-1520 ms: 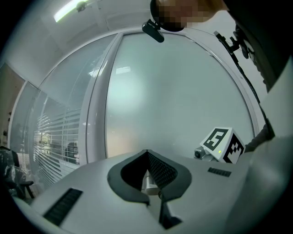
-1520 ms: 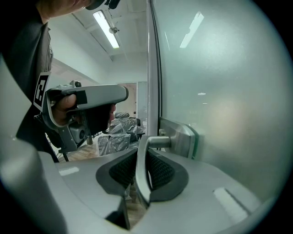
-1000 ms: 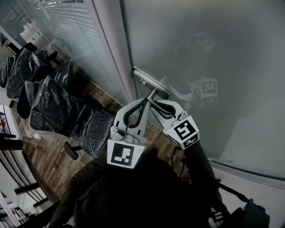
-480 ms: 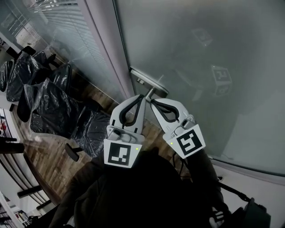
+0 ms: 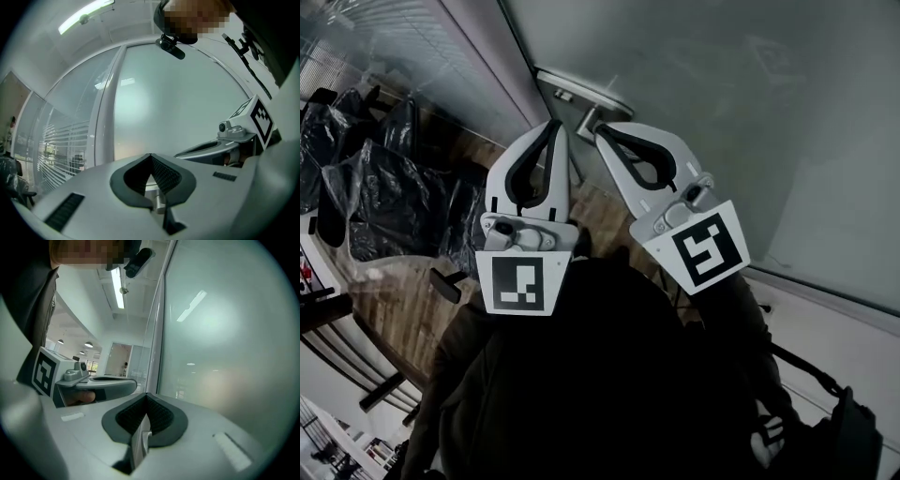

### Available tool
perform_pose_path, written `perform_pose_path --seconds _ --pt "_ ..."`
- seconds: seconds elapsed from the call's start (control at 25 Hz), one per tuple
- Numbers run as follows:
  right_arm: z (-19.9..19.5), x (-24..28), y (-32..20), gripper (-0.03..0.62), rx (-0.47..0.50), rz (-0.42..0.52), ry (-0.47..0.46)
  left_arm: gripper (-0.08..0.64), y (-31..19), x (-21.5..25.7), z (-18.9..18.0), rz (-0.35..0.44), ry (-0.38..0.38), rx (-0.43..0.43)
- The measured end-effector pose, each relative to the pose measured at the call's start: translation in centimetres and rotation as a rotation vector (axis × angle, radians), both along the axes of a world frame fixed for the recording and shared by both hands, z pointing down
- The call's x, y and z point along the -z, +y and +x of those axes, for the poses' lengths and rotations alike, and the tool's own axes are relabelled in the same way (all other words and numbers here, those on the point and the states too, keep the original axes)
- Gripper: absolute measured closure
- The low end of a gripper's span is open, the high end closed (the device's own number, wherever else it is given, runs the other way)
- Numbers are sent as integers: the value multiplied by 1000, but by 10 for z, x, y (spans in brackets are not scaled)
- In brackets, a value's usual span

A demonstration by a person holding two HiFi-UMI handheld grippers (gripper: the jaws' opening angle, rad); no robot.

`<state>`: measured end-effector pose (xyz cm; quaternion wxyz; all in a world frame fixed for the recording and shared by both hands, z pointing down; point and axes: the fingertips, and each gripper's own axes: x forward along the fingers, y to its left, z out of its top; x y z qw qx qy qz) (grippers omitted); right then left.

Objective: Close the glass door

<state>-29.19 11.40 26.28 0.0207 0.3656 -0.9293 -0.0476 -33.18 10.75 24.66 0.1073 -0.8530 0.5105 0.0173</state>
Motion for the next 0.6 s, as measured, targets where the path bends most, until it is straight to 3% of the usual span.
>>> perform_pose_path --seconds 0.2,0.6 --pt "13 18 1 592 -50 36 -43 563 3 3 4 -12 -5 -15" --pt "10 20 2 592 -51 36 -48 563 6 3 3 -11 -8 -24"
